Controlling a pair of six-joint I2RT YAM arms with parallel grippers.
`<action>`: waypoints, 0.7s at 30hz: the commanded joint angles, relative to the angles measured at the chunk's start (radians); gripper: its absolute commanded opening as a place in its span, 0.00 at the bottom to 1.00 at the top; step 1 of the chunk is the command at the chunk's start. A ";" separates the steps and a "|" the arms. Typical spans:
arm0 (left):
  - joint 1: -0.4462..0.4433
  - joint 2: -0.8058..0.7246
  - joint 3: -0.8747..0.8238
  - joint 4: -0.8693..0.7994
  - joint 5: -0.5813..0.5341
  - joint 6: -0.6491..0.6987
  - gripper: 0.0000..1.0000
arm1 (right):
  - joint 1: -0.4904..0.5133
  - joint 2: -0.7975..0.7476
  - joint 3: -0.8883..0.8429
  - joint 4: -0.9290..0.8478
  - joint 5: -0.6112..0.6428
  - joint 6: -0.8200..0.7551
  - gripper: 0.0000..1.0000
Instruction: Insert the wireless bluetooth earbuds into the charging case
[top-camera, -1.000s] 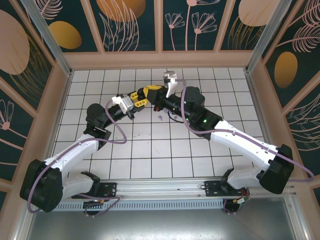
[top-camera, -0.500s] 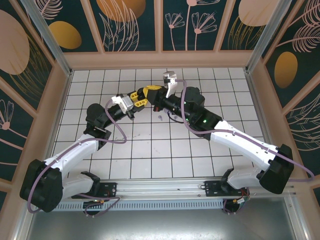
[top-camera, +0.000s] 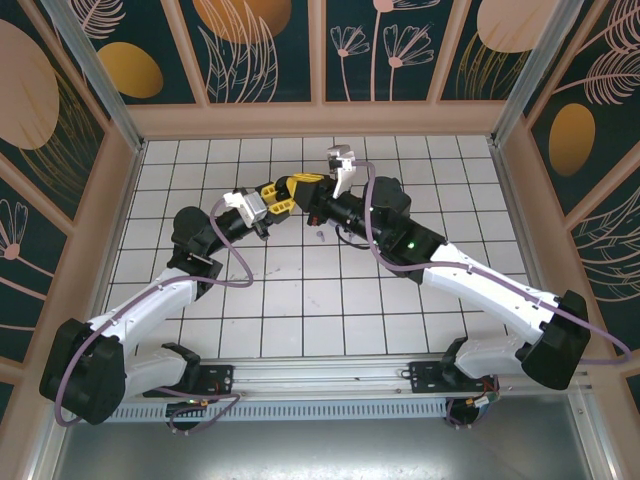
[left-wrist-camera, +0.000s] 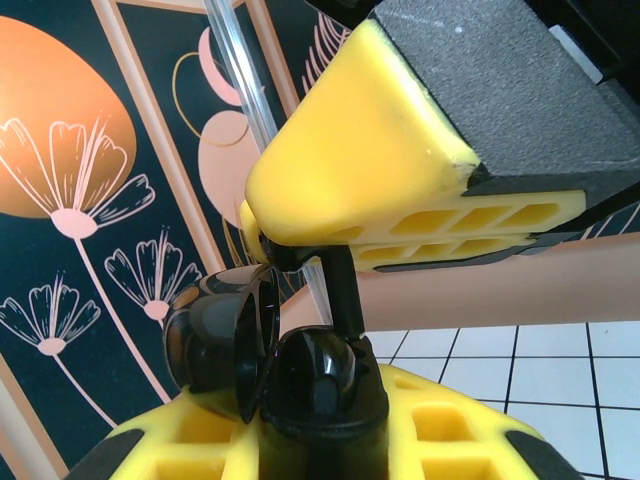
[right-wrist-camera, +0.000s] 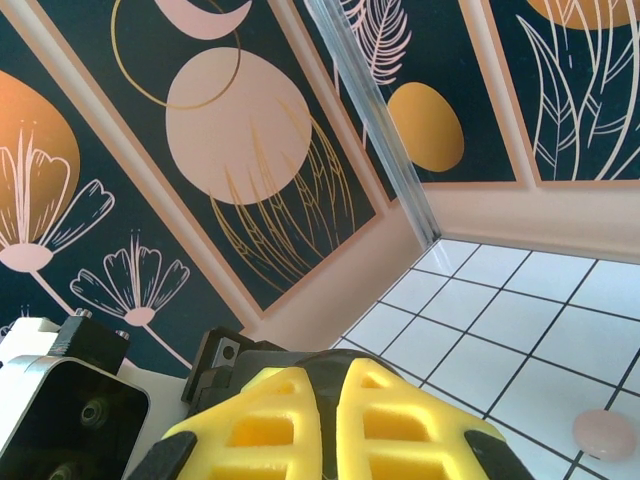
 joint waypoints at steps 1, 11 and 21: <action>-0.004 -0.021 0.050 0.060 0.016 -0.022 0.00 | 0.023 0.009 -0.032 -0.056 -0.007 0.010 0.09; -0.004 -0.030 0.048 0.063 0.020 -0.033 0.00 | 0.024 0.068 -0.023 -0.101 0.009 -0.026 0.08; -0.004 -0.031 0.047 0.074 0.018 -0.030 0.00 | 0.024 0.047 -0.037 -0.120 -0.013 -0.027 0.08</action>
